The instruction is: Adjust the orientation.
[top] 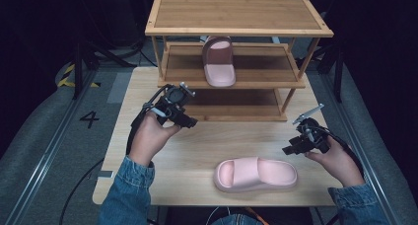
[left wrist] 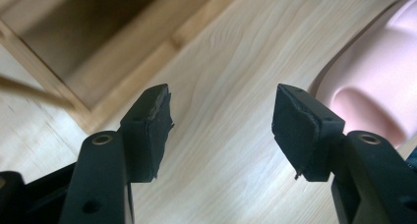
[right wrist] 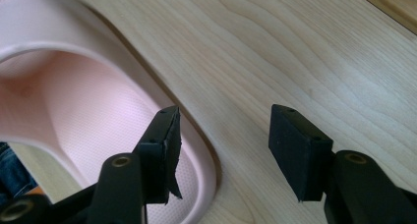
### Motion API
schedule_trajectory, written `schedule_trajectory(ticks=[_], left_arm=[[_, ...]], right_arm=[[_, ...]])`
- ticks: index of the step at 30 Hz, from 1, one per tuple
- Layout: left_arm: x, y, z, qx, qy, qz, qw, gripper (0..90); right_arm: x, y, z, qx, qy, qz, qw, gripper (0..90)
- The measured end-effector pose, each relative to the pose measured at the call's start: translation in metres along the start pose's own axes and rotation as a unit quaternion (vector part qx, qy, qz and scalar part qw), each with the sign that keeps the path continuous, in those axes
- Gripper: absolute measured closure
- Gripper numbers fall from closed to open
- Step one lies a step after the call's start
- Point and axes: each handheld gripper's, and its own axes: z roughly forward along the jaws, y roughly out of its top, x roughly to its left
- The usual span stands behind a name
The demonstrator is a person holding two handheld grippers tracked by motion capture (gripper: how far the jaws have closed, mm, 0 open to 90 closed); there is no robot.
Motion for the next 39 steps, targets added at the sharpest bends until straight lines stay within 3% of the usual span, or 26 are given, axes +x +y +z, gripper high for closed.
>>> schedule_trajectory(ticks=[3, 4, 6, 7, 10, 13, 15, 18, 22, 24, 30, 35, 39], left_arm=[[0.003, -0.008, 0.012, 0.014, -0.006, -0.006, 0.9999, 40.4], [0.005, -0.011, 0.020, 0.035, 0.001, -0.020, 0.9992, 39.9], [0.007, -0.015, 0.028, 0.051, 0.014, -0.038, 0.9978, 37.4], [0.009, -0.017, 0.032, 0.062, 0.010, -0.041, 0.9972, 35.7], [0.012, -0.023, 0.040, 0.068, 0.005, -0.039, 0.9969, 34.0], [0.017, -0.030, 0.049, 0.082, 0.007, -0.054, 0.9952, 31.7], [0.020, -0.035, 0.053, 0.090, 0.003, -0.059, 0.9942, 30.6], [0.023, -0.040, 0.056, 0.091, 0.005, -0.065, 0.9938, 31.0], [0.024, -0.043, 0.057, 0.096, 0.008, -0.068, 0.9930, 31.3], [0.023, -0.044, 0.057, 0.096, 0.007, -0.067, 0.9931, 31.4], [0.021, -0.049, 0.058, 0.097, 0.003, -0.072, 0.9926, 32.2], [0.025, -0.057, 0.057, 0.100, 0.005, -0.085, 0.9913, 32.5], [0.026, -0.060, 0.056, 0.102, 0.003, -0.087, 0.9910, 32.5]], right_arm=[[0.003, 0.002, 0.000, 0.005, -0.001, -0.005, 1.0000, 44.2], [0.005, 0.003, 0.000, 0.009, 0.001, -0.009, 0.9999, 44.3], [0.008, 0.006, 0.000, 0.013, 0.001, -0.020, 0.9997, 45.0], [0.009, 0.007, 0.000, 0.016, 0.002, -0.020, 0.9997, 45.3], [0.013, 0.010, 0.001, 0.017, 0.007, -0.031, 0.9993, 44.8], [0.019, 0.013, 0.003, 0.019, 0.006, -0.053, 0.9984, 41.8], [0.025, 0.016, 0.005, 0.037, 0.007, -0.061, 0.9974, 40.8], [0.034, 0.020, 0.010, 0.044, 0.012, -0.102, 0.9937, 42.9], [0.048, 0.024, 0.019, 0.060, 0.020, -0.160, 0.9850, 41.7], [0.055, 0.029, 0.027, 0.066, 0.022, -0.176, 0.9819, 42.2], [0.057, 0.037, 0.045, 0.084, 0.034, -0.170, 0.9812, 47.8], [0.064, 0.045, 0.054, 0.090, 0.040, -0.191, 0.9767, 53.4], [0.071, 0.050, 0.059, 0.093, 0.041, -0.211, 0.9721, 69.4]])
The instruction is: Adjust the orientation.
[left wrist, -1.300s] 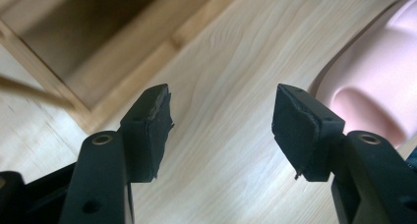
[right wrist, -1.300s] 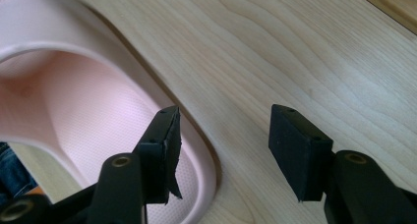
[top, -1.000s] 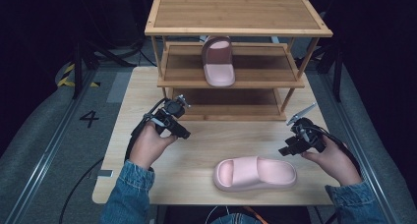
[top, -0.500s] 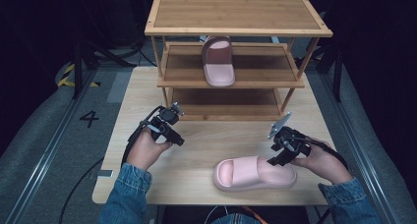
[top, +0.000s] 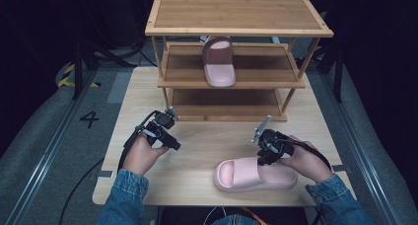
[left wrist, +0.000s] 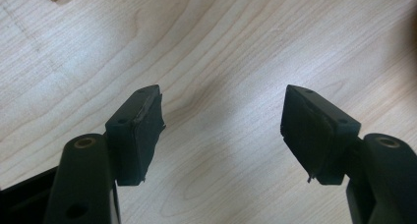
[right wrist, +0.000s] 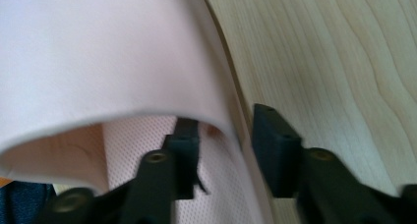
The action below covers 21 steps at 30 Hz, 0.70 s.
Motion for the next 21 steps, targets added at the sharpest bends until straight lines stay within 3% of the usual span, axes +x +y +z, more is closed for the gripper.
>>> schedule_trajectory(ticks=[7, 12, 16, 21], left_arm=[[-0.001, 0.001, 0.002, 0.000, -0.004, 0.003, 1.0000, 32.5], [0.000, 0.001, 0.002, -0.001, -0.002, 0.007, 1.0000, 32.4], [0.000, 0.002, 0.003, 0.000, -0.002, 0.007, 1.0000, 32.5], [0.002, 0.001, 0.003, 0.001, -0.003, 0.002, 1.0000, 32.5]], right_arm=[[0.005, 0.002, 0.000, 0.018, -0.015, -0.026, 0.9994, 82.9], [0.007, 0.002, -0.002, 0.013, -0.015, -0.030, 0.9994, 83.5], [0.006, 0.000, -0.006, 0.007, -0.013, -0.023, 0.9996, 83.7], [-0.004, -0.009, -0.017, -0.008, -0.015, 0.007, 0.9998, 84.1]])
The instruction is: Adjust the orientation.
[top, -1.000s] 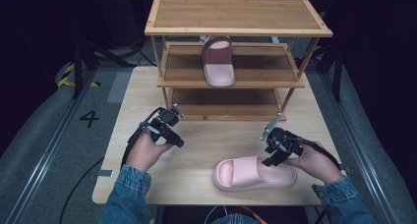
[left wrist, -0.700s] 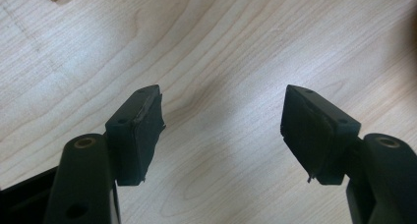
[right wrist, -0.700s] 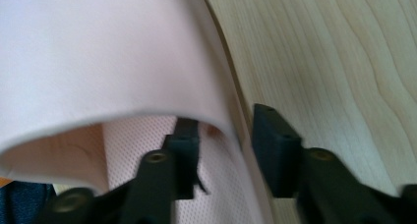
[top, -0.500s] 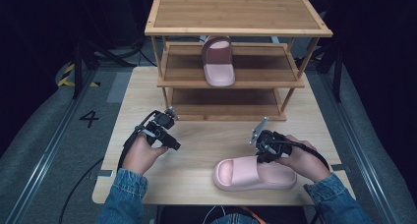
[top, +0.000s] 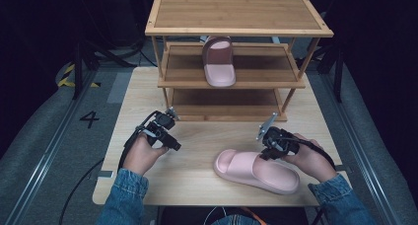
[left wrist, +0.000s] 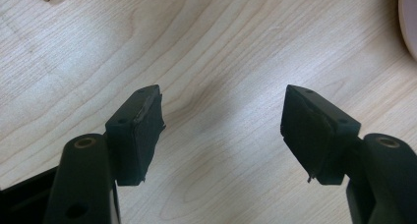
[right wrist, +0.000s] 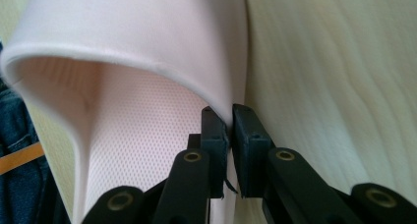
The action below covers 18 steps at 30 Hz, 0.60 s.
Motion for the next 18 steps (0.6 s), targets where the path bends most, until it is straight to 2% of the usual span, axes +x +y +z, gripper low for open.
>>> schedule_trajectory(ticks=[4, 7, 13, 18], left_arm=[[0.002, 0.000, 0.001, -0.001, 0.000, -0.004, 1.0000, 32.5], [0.002, -0.001, 0.003, -0.003, 0.000, -0.005, 1.0000, 32.5], [0.004, -0.001, 0.003, -0.001, -0.001, -0.006, 1.0000, 32.6], [0.005, -0.001, 0.004, 0.003, -0.002, -0.005, 1.0000, 32.6]], right_arm=[[-0.014, -0.011, -0.009, -0.014, -0.018, 0.029, 0.9993, 83.9], [-0.024, -0.020, -0.014, -0.034, -0.022, 0.061, 0.9973, 84.6], [-0.051, -0.043, -0.020, -0.055, -0.042, 0.130, 0.9891, 85.0], [-0.067, -0.057, -0.013, -0.046, -0.061, 0.168, 0.9828, 84.0]])
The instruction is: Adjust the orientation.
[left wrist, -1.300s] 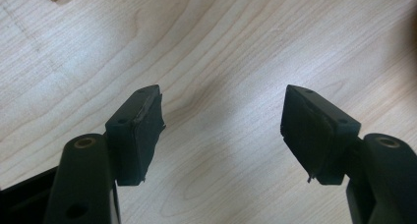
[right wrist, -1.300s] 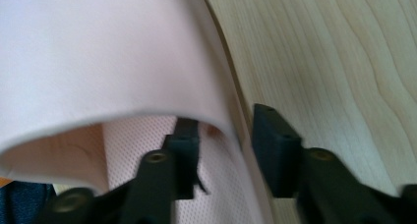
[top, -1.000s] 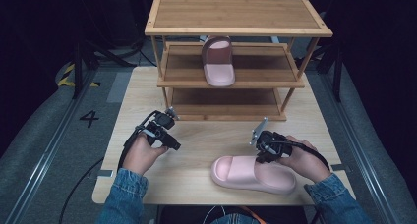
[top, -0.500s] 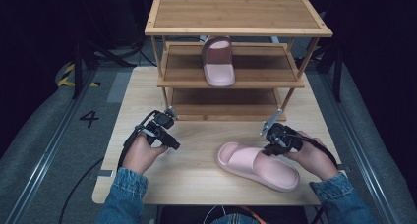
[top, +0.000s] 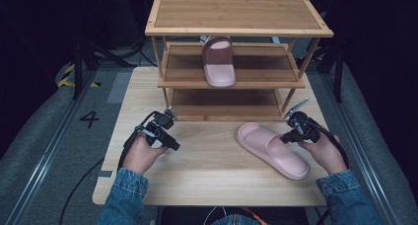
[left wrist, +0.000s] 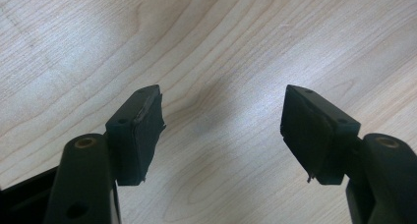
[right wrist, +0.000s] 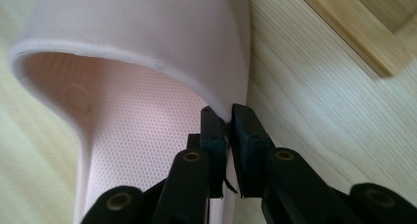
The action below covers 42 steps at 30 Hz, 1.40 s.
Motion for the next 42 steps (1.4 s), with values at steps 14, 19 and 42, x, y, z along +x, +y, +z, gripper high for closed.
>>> schedule_trajectory(ticks=[14, 19, 42], left_arm=[[-0.005, 0.019, 0.005, 0.003, -0.008, 0.022, 0.9997, 32.6], [-0.006, 0.022, 0.007, 0.005, -0.008, 0.023, 0.9997, 32.6], [-0.004, 0.019, 0.009, 0.010, -0.006, 0.022, 0.9997, 32.6]], right_arm=[[0.021, -0.013, -0.031, -0.014, 0.000, 0.033, 0.9994, 61.0], [0.046, -0.004, -0.024, 0.001, 0.016, 0.010, 0.9998, 60.9], [0.079, 0.020, 0.008, 0.017, -0.021, -0.037, 0.9989, 84.9]])
